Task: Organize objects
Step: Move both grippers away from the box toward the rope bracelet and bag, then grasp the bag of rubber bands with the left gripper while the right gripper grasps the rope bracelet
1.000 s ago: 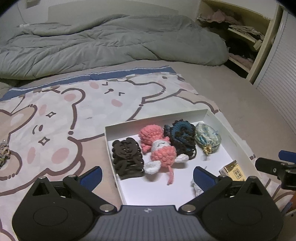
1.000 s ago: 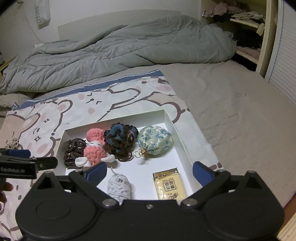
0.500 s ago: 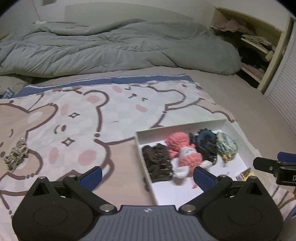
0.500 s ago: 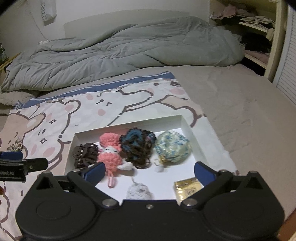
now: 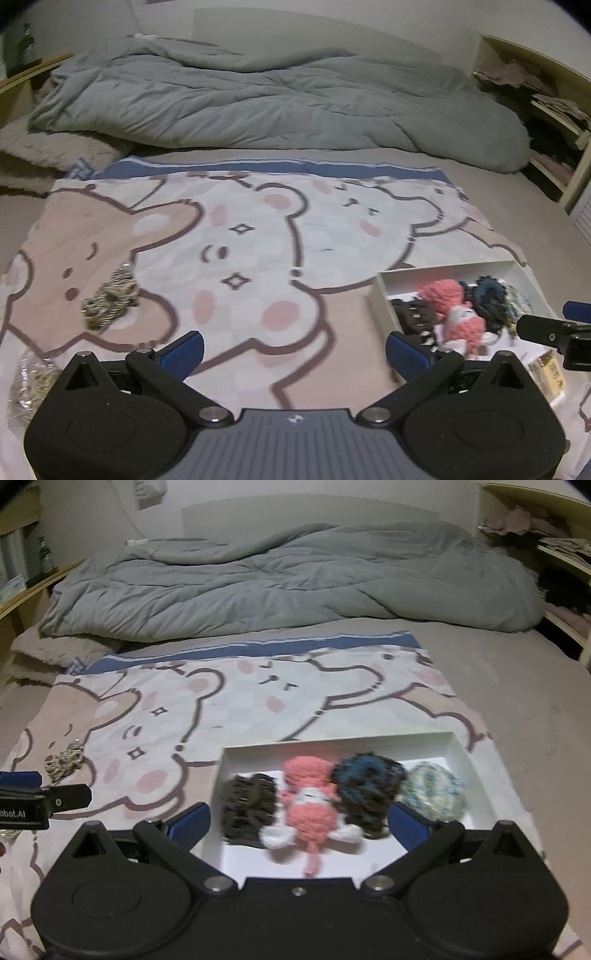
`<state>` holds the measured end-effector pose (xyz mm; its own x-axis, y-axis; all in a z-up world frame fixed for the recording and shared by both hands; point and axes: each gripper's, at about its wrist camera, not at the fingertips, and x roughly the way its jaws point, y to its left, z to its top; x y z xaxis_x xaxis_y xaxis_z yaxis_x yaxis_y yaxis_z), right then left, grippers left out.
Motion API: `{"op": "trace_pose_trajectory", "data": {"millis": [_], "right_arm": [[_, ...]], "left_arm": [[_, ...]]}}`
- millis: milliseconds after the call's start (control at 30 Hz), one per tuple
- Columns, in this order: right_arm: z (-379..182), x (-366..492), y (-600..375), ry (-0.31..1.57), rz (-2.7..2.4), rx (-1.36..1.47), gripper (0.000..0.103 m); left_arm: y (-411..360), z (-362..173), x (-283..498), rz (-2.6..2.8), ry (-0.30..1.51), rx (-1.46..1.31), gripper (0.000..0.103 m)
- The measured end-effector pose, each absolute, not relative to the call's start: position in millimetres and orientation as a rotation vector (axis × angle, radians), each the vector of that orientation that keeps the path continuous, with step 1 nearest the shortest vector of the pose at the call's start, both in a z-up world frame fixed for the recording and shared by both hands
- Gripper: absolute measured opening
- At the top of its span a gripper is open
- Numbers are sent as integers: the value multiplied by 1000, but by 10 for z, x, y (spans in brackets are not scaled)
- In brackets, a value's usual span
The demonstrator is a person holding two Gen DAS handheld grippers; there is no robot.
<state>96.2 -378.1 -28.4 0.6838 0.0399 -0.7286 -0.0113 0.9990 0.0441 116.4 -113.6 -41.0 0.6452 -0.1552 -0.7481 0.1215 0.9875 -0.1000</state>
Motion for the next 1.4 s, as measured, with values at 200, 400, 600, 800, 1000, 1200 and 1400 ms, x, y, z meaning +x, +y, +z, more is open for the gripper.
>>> {"op": "trace_pose_trajectory", "data": {"millis": [200, 400, 600, 800, 1000, 1200, 1400], "right_arm": [[-273, 1094, -3389, 815, 90, 11, 103], [-269, 1216, -3002, 813, 148, -14, 103], [-280, 1311, -2615, 810, 206, -41, 103], [-284, 1406, -2227, 801, 252, -51, 103], [-308, 1497, -1848, 801, 276, -24, 103], [-386, 1632, -1506, 832, 303, 111, 103], [-544, 1768, -1199, 867, 285, 232, 103]], "left_arm": [[-718, -382, 1137, -108, 845, -54, 103], [-318, -345, 1101, -61, 829, -59, 103], [46, -358, 1062, -25, 825, -64, 103], [385, -384, 1029, 3, 821, -73, 103], [709, -423, 985, 15, 822, -76, 103], [1027, -522, 958, 33, 835, -31, 103], [1370, -651, 962, 11, 855, -34, 103]]}}
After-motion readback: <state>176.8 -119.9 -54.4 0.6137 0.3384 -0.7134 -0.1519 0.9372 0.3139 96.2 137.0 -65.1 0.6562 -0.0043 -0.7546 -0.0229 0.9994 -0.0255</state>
